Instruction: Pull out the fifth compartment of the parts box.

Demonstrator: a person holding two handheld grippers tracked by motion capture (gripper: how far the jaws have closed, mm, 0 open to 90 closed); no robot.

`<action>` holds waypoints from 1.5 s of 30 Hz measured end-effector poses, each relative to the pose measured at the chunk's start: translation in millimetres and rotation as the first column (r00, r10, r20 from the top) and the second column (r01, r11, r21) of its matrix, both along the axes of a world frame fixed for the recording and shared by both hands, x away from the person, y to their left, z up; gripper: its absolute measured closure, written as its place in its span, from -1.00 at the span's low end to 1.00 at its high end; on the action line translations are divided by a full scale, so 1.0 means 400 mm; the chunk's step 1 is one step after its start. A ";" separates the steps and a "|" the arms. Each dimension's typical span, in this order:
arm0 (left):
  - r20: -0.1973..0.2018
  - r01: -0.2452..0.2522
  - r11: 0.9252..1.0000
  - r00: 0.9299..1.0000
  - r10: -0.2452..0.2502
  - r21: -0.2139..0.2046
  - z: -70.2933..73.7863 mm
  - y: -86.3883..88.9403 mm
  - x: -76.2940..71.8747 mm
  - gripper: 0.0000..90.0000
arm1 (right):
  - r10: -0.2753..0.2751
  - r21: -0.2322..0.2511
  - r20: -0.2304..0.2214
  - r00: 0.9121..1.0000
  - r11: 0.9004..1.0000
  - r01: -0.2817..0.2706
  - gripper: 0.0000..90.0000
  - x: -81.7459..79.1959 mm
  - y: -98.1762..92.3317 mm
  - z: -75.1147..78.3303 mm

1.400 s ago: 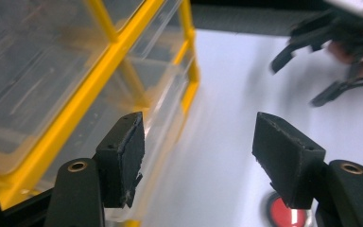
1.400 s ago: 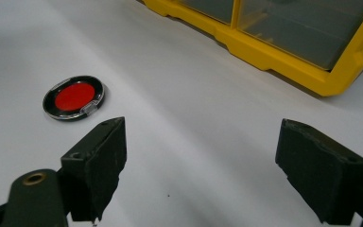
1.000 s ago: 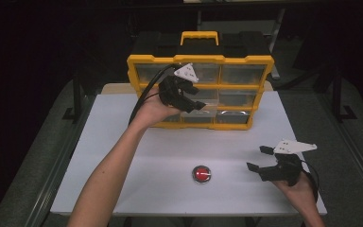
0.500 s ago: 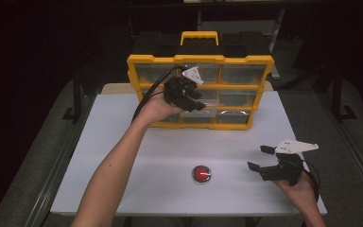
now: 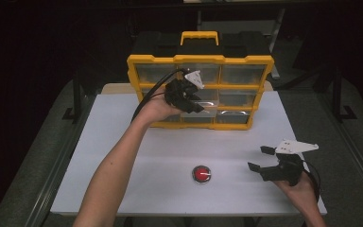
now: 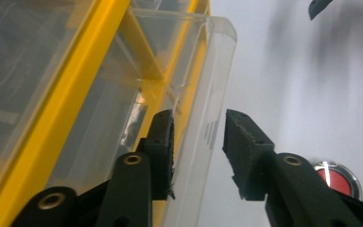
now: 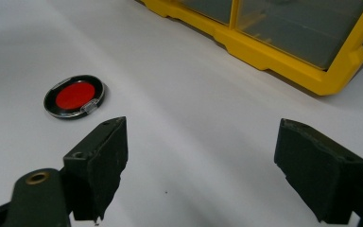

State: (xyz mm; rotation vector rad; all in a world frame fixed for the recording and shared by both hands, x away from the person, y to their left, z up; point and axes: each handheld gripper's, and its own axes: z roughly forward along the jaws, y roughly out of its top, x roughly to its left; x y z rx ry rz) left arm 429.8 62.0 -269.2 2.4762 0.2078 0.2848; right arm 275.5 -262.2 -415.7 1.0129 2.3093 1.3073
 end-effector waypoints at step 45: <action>-0.083 0.106 0.994 0.991 -0.107 -0.008 0.015 0.022 -0.058 0.62 | 0.024 -0.025 -0.012 1.000 0.999 -0.024 -0.62 -0.001 0.019 -0.006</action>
